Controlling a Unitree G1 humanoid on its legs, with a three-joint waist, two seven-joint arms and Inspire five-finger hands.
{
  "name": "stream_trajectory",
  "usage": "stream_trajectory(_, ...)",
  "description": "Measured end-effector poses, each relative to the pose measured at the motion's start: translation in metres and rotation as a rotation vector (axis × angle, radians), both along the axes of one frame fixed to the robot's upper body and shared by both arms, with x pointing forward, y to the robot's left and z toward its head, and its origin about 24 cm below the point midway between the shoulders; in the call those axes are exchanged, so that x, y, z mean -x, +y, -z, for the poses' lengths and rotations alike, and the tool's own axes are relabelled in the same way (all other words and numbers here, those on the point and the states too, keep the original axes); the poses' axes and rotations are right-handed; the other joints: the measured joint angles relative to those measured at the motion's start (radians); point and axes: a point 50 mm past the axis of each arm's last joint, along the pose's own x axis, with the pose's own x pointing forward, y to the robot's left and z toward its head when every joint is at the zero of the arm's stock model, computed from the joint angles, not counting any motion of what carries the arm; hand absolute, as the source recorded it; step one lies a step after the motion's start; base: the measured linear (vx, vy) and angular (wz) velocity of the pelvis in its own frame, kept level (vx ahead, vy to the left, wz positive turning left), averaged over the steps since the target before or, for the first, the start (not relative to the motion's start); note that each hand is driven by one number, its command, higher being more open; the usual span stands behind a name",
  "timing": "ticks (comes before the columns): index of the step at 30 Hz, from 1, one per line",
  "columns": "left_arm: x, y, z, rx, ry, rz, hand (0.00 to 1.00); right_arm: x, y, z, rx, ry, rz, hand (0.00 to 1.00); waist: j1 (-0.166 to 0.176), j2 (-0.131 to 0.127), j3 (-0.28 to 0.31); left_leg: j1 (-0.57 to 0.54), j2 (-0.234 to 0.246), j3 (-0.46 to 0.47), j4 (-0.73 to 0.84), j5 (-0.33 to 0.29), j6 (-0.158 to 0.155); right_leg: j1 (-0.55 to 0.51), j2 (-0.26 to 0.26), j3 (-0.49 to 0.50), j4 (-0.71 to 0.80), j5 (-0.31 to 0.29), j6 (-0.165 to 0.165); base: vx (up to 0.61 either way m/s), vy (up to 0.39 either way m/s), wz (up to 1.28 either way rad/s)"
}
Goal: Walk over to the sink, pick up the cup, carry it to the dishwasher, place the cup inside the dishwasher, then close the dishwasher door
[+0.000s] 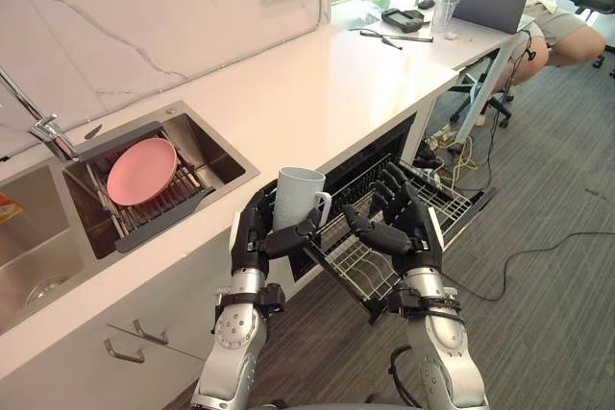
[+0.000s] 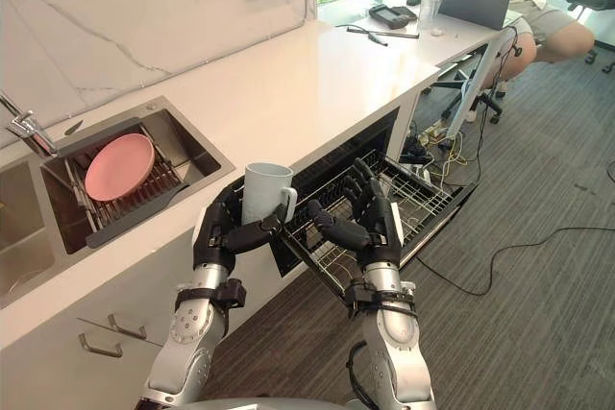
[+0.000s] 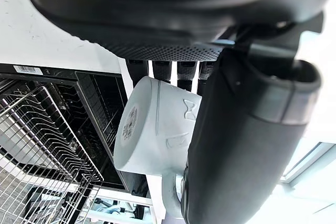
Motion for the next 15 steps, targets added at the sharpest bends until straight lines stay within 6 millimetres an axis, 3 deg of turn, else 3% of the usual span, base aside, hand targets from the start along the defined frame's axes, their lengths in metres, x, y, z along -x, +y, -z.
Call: stream_trajectory(15,-0.003,-0.0064,-0.003,-0.015,-0.017,0.032,0.3,0.0009,0.008,-0.0022,-0.052,-0.02,-0.079,0.9,-0.011,0.0,-0.03,0.001,0.003,0.016,-0.032,0.022,-0.003,-0.017,0.007,0.015,-0.01,0.014,0.002,-0.02,-0.011,-0.03)
